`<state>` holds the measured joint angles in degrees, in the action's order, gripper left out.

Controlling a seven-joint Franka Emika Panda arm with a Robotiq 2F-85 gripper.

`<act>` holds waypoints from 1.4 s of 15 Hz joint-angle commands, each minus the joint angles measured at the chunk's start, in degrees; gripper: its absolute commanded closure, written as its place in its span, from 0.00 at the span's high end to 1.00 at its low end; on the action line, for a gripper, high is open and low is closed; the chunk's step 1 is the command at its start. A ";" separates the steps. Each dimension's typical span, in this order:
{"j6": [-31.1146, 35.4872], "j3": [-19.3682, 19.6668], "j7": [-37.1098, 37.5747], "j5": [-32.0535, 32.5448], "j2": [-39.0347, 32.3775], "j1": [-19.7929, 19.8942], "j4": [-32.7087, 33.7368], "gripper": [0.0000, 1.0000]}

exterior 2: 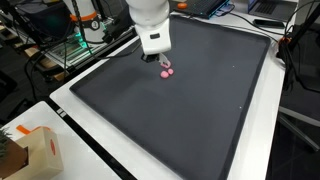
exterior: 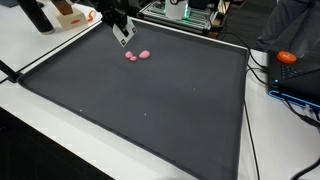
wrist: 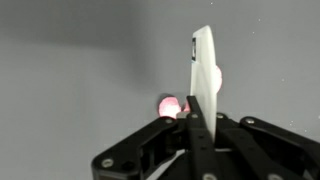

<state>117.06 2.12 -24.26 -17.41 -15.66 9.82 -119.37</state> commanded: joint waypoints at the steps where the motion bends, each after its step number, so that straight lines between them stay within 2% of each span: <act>1: 4.57 -0.44 0.18 4.50 6.38 -2.31 -5.87 0.01; 8: 6.47 -1.19 3.62 9.06 13.13 -5.87 -8.64 0.01; 9: 4.90 -0.87 1.79 7.02 10.02 -5.28 -5.65 0.04; 17: 5.03 -0.96 2.67 7.65 11.89 -6.02 -6.79 0.04; 18: 5.04 -0.96 2.67 7.65 11.89 -6.02 -6.79 0.01; 21: 5.98 -1.60 1.03 8.68 9.79 -6.79 -5.63 0.01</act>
<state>122.26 0.73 -22.19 -9.78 -4.00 3.77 -125.91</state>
